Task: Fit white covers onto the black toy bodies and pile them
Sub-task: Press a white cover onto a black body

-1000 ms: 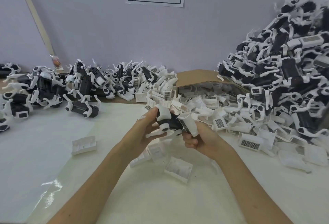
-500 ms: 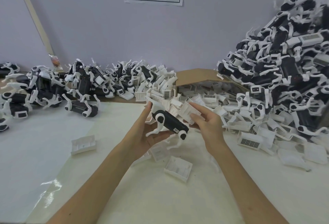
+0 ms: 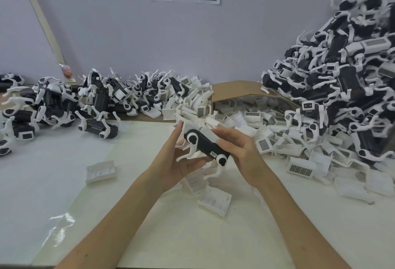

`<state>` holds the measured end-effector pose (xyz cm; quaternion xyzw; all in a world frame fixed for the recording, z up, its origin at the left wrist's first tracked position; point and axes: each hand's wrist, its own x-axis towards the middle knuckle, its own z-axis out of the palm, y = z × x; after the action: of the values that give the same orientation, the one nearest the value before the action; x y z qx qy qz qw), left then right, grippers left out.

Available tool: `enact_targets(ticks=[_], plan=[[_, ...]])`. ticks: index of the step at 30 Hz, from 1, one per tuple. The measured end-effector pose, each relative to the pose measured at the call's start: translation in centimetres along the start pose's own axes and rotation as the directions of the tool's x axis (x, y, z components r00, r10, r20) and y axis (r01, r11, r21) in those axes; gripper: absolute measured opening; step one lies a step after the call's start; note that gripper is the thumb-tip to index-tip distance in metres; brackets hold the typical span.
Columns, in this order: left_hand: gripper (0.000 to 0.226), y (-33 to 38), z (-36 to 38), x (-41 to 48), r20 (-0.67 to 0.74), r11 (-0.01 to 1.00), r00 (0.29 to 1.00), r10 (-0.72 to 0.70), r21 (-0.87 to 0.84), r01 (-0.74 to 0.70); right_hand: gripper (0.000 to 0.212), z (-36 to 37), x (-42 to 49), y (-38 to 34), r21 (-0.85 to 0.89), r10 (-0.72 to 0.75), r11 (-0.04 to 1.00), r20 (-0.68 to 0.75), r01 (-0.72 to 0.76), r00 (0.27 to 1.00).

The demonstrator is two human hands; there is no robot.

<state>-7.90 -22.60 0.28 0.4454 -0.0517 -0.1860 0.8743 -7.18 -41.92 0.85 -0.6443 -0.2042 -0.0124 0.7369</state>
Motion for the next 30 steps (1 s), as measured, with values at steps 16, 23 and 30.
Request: enact_targets(ticks=[16, 23, 30], plan=[[0.056, -0.02, 0.23, -0.03, -0.019, 0.999, 1.0, 0.022, 0.033, -0.021, 0.029, -0.23, 0.12, 0.07, 0.062, -0.045, 0.997, 0.011, 0.045, 0.999], [0.058, -0.08, 0.17, 0.05, -0.018, 1.0, 1.0, 0.016, 0.011, -0.016, 0.026, -0.42, 0.39, 0.37, 0.098, -0.014, 0.995, -0.001, 0.014, 1.0], [0.065, 0.03, -0.07, 0.0, 0.011, 0.999, 0.999, 0.033, 0.024, -0.033, 0.029, -0.54, 0.25, 0.39, -0.001, -0.008, 1.0, 0.036, 0.008, 0.999]])
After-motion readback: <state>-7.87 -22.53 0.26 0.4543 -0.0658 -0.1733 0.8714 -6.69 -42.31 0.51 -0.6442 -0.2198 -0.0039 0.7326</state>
